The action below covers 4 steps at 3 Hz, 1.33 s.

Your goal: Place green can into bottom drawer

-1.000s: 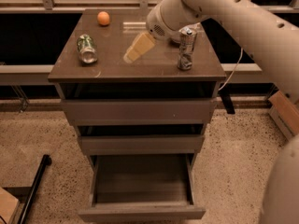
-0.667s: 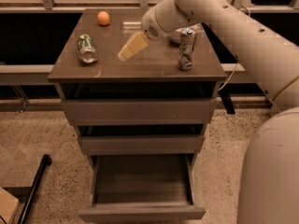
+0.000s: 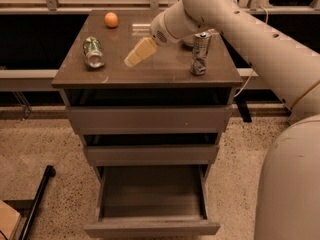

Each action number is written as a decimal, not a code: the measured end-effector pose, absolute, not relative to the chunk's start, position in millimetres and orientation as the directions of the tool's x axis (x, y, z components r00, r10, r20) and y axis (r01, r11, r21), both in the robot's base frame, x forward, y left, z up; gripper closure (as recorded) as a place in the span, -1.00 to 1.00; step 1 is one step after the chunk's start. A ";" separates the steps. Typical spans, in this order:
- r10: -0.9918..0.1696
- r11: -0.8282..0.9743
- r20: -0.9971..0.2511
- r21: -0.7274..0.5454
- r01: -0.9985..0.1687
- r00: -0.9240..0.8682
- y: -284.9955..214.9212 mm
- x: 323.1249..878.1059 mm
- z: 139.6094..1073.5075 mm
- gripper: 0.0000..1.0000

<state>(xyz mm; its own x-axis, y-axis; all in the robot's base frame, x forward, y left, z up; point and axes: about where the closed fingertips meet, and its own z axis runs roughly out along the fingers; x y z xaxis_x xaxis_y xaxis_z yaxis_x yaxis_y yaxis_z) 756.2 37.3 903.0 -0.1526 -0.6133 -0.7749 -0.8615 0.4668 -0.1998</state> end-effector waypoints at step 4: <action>-0.456 0.341 -0.887 -0.092 -0.936 -0.079 165.9 777.3 882.5 -1.00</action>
Offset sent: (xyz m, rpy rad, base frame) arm 0.0389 0.0942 -0.0118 0.2131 -0.0313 0.0779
